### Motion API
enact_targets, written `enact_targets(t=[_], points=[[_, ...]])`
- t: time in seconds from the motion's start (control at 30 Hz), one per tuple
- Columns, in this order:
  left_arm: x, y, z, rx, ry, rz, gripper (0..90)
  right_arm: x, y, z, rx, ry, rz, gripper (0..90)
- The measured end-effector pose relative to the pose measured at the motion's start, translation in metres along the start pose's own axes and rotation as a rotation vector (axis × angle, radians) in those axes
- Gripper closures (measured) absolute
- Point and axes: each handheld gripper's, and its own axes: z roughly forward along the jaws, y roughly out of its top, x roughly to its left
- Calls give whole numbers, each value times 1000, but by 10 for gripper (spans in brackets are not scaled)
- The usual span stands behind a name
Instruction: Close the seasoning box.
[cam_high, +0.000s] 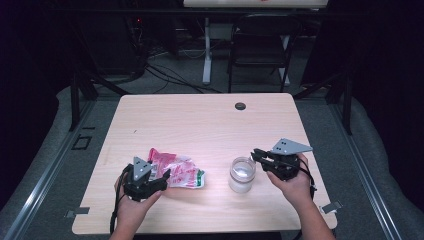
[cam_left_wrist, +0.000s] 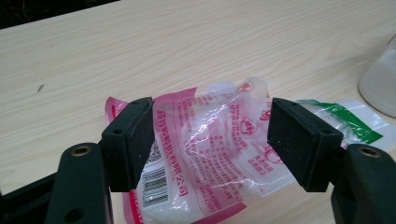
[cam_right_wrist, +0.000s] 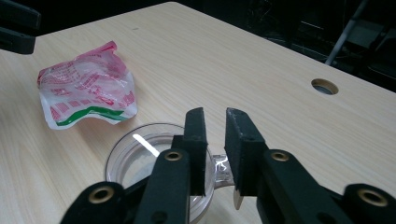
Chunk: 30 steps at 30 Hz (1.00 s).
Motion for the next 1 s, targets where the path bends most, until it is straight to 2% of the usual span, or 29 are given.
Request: enact_targets(t=[0.23,0.4,0.6,0.73,1.0], points=[[11,-2,0,2,13,-34,340,-3,1,-5,-6,-27,-1,637],[20,-3,1,-1,22,-51,354,-10,-3,-7,-15,-60,29,565],[30,-5,4,8,40,-64,360,-20,-12,-6,-2,-136,99,492],[38,-8,6,12,56,-85,361,-27,-21,-2,22,-169,126,480],[51,-14,12,27,76,-118,365,-38,-39,3,65,-196,169,479]])
